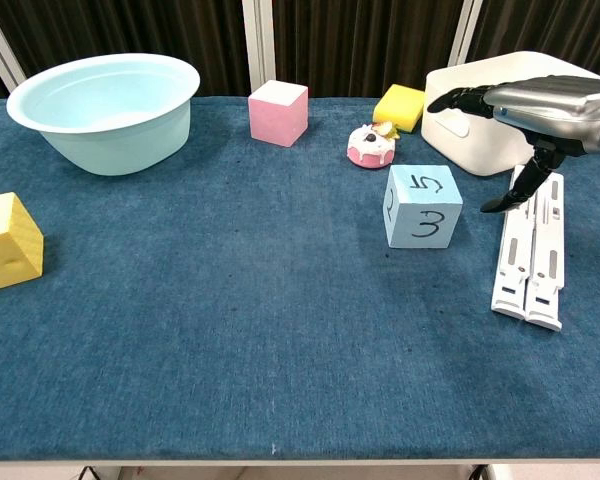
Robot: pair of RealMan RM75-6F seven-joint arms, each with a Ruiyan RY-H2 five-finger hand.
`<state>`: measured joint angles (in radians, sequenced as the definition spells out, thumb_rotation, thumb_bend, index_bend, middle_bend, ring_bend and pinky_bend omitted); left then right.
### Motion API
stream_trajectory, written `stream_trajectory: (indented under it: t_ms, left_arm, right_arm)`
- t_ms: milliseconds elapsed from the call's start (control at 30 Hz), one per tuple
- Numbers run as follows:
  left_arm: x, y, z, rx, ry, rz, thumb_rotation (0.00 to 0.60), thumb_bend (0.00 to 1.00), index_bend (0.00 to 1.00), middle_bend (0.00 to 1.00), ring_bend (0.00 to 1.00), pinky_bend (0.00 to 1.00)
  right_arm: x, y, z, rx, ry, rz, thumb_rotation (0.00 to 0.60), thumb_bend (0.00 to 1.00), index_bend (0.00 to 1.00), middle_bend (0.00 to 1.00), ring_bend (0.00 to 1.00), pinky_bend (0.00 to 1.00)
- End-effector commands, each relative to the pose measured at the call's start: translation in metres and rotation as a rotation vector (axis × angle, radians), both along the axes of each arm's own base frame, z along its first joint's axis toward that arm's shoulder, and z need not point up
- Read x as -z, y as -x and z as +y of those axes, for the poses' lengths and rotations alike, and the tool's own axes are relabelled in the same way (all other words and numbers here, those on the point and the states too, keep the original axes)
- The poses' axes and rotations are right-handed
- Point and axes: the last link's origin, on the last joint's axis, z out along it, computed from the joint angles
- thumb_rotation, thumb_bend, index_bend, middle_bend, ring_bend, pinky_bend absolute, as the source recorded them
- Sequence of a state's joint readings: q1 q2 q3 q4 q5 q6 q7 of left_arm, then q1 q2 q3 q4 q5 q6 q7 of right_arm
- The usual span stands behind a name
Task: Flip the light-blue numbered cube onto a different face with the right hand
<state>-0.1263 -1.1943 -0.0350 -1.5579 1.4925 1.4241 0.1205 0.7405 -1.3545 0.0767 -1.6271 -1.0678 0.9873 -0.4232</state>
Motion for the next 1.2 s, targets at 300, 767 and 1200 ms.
stream_trajectory:
  t_ms: [300,767,1200]
  left_arm:
    - [0.002,0.009,-0.004,-0.024,0.001,-0.006,0.600,0.00,0.07,0.01,0.00,0.00]
    - [0.005,0.016,-0.005,-0.045,0.005,-0.013,0.600,0.00,0.07,0.00,0.00,0.00]
    - [0.007,0.021,-0.008,-0.062,0.006,-0.020,0.600,0.00,0.07,0.00,0.00,0.00]
  right_arm:
    - [0.033,-0.060,-0.005,0.174,-0.122,0.146,0.600,0.26,0.03,0.07,0.00,0.12]
    - [0.056,-0.074,-0.018,0.217,-0.091,0.156,0.600,0.27,0.25,0.21,0.11,0.19]
    - [0.061,-0.072,-0.026,0.233,-0.083,0.017,0.600,0.36,0.52,0.40,0.28,0.28]
